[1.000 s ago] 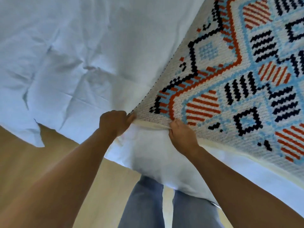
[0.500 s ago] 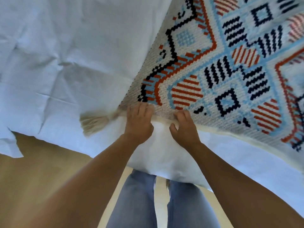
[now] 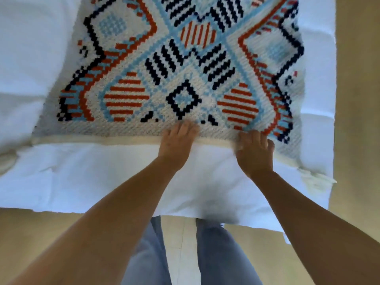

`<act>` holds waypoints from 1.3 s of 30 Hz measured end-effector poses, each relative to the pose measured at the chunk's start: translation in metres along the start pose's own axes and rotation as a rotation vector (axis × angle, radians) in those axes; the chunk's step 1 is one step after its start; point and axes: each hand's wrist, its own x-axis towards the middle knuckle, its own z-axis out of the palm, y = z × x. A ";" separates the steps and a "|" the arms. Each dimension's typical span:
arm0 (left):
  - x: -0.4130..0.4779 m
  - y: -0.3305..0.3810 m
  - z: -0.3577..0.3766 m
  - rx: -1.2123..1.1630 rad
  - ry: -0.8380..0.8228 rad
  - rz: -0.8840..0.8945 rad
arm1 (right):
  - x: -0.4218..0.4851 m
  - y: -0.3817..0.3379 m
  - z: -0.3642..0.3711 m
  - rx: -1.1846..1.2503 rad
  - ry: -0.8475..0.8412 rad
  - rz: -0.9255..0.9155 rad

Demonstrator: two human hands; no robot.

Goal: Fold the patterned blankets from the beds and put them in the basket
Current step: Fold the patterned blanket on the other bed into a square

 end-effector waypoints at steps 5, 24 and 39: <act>0.009 0.025 -0.002 -0.088 -0.044 -0.207 | 0.016 0.052 -0.002 -0.022 -0.085 -0.202; -0.071 0.160 0.010 -0.308 -0.269 -0.245 | -0.092 0.119 0.008 0.014 -0.259 -0.096; -0.036 0.343 0.039 -0.541 0.036 -0.483 | -0.075 0.240 0.027 0.042 -0.261 -0.313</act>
